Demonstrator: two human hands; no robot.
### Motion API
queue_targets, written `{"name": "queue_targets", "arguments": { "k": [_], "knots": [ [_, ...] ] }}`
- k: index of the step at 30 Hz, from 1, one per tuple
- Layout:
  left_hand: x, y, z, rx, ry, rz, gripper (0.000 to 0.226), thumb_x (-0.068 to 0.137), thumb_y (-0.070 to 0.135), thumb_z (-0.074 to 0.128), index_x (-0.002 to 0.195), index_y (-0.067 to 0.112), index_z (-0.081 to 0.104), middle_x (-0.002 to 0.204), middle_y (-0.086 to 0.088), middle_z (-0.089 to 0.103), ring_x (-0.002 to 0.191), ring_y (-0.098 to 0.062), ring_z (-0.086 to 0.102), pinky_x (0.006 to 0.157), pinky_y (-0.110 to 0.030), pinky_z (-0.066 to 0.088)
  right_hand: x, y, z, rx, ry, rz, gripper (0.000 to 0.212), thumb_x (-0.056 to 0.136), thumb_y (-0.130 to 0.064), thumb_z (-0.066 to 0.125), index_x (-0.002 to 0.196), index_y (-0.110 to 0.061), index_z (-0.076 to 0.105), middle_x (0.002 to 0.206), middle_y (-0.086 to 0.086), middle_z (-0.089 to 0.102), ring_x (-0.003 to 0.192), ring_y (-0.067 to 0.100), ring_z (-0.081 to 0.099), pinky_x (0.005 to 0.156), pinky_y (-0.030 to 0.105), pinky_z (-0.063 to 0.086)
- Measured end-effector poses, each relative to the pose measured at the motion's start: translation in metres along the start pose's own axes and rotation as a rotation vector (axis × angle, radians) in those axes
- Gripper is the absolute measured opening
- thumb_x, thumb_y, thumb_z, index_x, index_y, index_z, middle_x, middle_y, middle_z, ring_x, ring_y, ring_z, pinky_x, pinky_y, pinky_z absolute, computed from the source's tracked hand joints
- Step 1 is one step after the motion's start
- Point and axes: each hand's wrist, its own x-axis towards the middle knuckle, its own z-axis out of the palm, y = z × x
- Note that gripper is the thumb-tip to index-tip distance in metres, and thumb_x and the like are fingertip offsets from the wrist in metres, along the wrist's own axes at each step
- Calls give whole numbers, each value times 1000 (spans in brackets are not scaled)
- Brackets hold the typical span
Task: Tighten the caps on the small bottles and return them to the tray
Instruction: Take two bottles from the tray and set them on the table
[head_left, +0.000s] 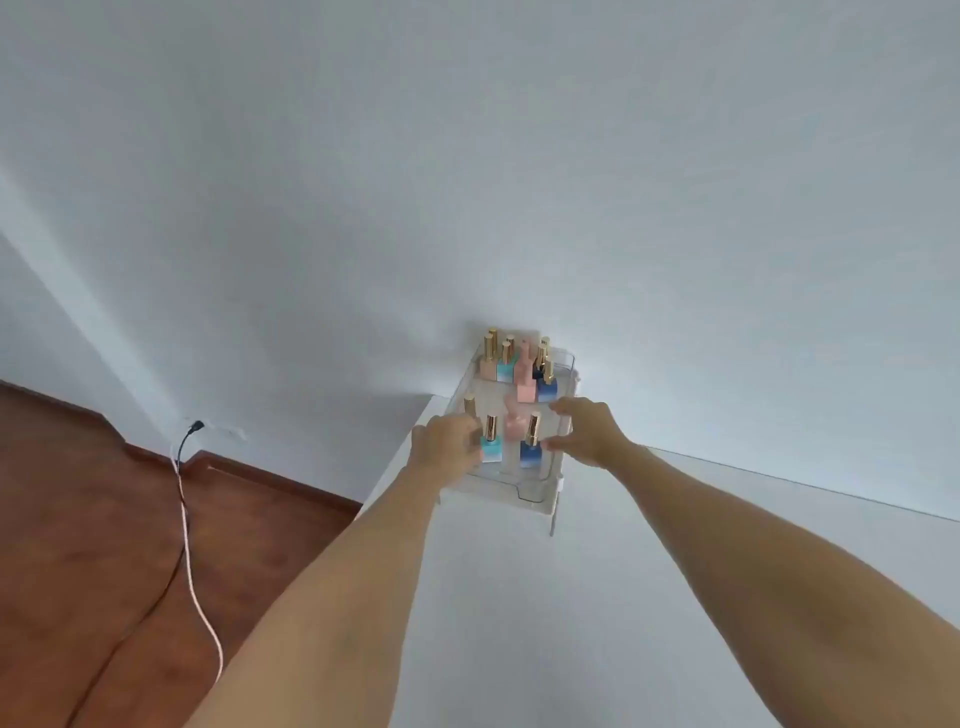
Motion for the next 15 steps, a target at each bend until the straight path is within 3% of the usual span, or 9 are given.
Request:
{"name": "queue_targets", "arguments": {
  "k": [5,9,15],
  "knots": [
    [18,-9,29,18,88,20,24,84,30,68,107,23,65,111,4,71,106,-19,60,87,-37,29,19,-2,33,-7,91,87,53,72,-31,80,120,-17,62,121,0,66,123,24,51,105,41,38],
    [28,-11,41,102,135,13,33,81,44,71,109,25,65,104,2,72,103,-19,60,92,-40,31,31,0,47,-172,93,119,37,71,-41,78,100,-22,66,110,-2,67,128,27,40,106,45,23],
    [29,-12,48,178,156,-11,40,80,53,68,109,25,66,99,-1,71,108,-21,57,106,-45,24,35,-2,57,-289,98,160,16,74,-41,74,78,-27,68,99,1,67,126,28,40,112,54,12]
  ]
}}
